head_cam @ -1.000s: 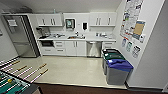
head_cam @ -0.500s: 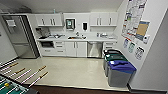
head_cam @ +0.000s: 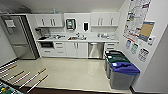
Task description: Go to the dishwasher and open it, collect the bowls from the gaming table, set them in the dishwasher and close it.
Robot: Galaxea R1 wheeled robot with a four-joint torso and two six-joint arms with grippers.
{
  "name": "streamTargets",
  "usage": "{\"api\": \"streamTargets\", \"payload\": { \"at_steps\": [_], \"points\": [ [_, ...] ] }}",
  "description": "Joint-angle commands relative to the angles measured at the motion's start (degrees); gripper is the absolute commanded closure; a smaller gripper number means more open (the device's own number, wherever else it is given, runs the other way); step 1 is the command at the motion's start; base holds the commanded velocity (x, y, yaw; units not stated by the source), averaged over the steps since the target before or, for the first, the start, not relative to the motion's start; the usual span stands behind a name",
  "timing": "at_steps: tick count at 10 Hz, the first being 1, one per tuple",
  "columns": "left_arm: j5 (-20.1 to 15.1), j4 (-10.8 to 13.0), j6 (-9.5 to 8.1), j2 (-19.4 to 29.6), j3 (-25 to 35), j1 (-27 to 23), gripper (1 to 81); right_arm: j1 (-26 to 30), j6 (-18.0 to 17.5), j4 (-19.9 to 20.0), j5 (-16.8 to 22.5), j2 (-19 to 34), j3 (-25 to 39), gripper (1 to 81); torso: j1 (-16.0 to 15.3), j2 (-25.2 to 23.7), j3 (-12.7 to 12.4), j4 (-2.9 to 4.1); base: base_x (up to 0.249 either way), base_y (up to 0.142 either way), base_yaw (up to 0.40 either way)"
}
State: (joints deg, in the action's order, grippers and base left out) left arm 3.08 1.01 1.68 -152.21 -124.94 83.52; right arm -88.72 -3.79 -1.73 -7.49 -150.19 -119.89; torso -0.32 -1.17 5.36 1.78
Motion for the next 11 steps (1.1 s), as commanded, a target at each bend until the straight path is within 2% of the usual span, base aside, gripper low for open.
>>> {"api": "streamTargets", "payload": {
  "at_steps": [1,11],
  "points": [
    [-2.91,-0.05,0.16,1.29,0.66,-2.43,1.0,2.27,0.28,-1.08,3.09,1.18,1.08,1.0,0.00,0.00,0.00,0.00,0.135,0.000,0.000],
    [-2.91,-0.05,0.16,1.37,0.66,-2.43,1.0,2.10,0.28,-1.08,3.09,1.18,0.99,1.0,0.00,0.00,0.00,0.00,0.137,0.000,0.000]
  ]
}}
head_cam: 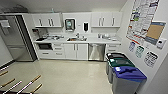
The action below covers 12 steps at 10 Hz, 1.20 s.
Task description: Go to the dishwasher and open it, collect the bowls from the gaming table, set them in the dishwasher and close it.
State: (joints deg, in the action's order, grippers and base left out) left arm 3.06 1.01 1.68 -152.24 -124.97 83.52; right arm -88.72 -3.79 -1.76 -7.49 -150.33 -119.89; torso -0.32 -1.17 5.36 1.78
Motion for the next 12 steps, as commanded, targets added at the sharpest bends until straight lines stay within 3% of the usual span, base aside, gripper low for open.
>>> {"api": "streamTargets", "payload": {
  "at_steps": [1,12],
  "points": [
    [-2.88,-0.05,0.16,1.40,0.69,-2.43,1.0,2.19,0.28,-1.06,3.09,1.33,0.99,1.0,0.00,0.00,0.00,0.00,0.138,0.000,0.000],
    [-2.88,-0.13,0.16,1.49,0.60,-2.43,1.0,2.54,0.28,-1.06,3.09,1.33,0.81,1.0,0.00,0.02,0.00,0.00,0.138,0.000,0.000]
  ]
}}
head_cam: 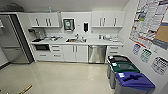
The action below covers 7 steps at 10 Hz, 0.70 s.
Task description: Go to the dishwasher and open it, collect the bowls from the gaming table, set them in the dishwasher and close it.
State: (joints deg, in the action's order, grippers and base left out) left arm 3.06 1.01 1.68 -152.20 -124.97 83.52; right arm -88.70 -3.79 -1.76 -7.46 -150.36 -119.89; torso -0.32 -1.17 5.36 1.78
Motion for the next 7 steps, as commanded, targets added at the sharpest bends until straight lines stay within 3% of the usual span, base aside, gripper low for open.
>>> {"api": "streamTargets", "payload": {
  "at_steps": [1,7],
  "points": [
    [-2.88,-0.13,0.16,1.45,0.60,-2.43,1.0,2.51,0.28,-1.14,3.15,1.35,0.81,1.0,0.00,0.00,0.00,0.00,0.138,0.000,0.000],
    [-2.88,-0.05,0.16,1.45,0.60,-2.43,1.0,2.51,0.28,-1.14,3.07,1.35,0.46,1.0,0.00,0.00,0.00,0.00,0.138,0.000,0.000]
  ]
}}
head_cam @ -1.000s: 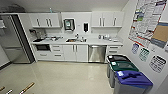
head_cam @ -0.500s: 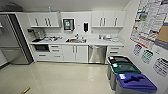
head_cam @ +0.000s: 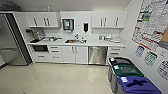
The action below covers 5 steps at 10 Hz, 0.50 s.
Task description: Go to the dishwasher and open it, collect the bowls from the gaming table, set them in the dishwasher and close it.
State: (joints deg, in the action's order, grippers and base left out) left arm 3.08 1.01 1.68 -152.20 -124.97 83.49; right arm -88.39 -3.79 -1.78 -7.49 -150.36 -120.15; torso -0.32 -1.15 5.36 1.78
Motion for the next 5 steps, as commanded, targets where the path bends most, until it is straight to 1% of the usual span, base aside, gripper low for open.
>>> {"api": "streamTargets", "payload": {
  "at_steps": [1,5],
  "points": [
    [-2.91,-0.05,0.16,1.45,0.60,-2.41,1.0,2.21,0.28,-1.12,3.09,1.26,0.72,1.0,0.00,0.00,0.00,0.00,0.122,0.000,0.000],
    [-2.91,-0.13,0.16,1.46,0.60,-2.41,1.0,1.95,0.28,-1.12,3.09,1.27,0.72,1.0,0.00,-0.02,0.00,0.00,0.116,0.000,0.000]
  ]
}}
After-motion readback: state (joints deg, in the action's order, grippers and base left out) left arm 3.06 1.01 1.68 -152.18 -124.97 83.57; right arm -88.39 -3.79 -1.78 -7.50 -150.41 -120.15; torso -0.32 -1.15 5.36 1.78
